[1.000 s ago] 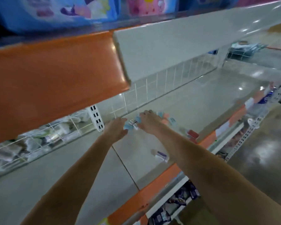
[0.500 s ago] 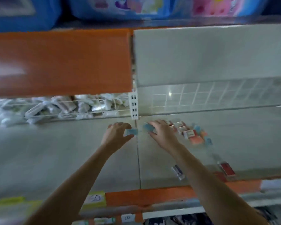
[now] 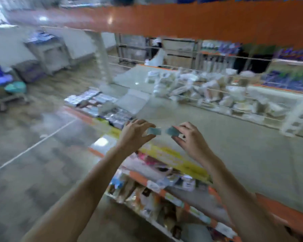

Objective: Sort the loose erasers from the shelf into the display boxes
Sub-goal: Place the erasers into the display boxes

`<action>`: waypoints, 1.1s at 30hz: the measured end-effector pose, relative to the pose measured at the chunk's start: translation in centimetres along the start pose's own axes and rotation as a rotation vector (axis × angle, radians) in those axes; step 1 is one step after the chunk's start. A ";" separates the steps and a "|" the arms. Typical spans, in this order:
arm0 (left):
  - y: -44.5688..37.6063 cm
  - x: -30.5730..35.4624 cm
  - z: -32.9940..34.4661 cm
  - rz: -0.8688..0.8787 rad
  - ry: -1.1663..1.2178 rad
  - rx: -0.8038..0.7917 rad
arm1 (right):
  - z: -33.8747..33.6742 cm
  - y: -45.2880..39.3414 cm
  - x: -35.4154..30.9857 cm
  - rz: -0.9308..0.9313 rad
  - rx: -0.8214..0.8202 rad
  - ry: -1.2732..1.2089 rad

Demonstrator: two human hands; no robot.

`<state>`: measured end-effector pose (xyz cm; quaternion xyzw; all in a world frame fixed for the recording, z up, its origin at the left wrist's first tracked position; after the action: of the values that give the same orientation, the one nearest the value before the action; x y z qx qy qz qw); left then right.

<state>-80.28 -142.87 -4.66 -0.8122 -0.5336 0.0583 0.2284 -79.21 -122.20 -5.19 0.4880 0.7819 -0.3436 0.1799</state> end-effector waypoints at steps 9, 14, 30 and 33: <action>6.0 -18.3 -6.3 -0.152 -0.104 -0.047 | 15.0 -8.6 -12.8 -0.103 -0.057 -0.107; 4.0 -25.0 -6.7 -0.176 -0.086 -0.030 | 19.0 -14.5 -14.8 -0.104 -0.075 -0.074; -9.1 -35.4 -2.4 0.021 0.090 -0.140 | 21.7 -28.9 -10.9 0.307 -0.156 0.188; -9.8 -36.2 -1.7 0.047 0.145 -0.175 | 21.6 -28.6 -10.7 0.377 -0.191 0.224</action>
<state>-103.26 -172.55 -4.25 -0.8435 -0.4995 -0.0419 0.1931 -100.77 -152.69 -3.35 0.6411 0.7211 -0.1722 0.1986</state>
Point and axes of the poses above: each hand's wrist, its own y-axis away from the middle knuckle, its own z-axis out of the palm, x = y × z, the point moved 2 cm from there along -y, towards the middle knuckle, and after that the axes turned 7 degrees about -y, right-handed, at the moved point
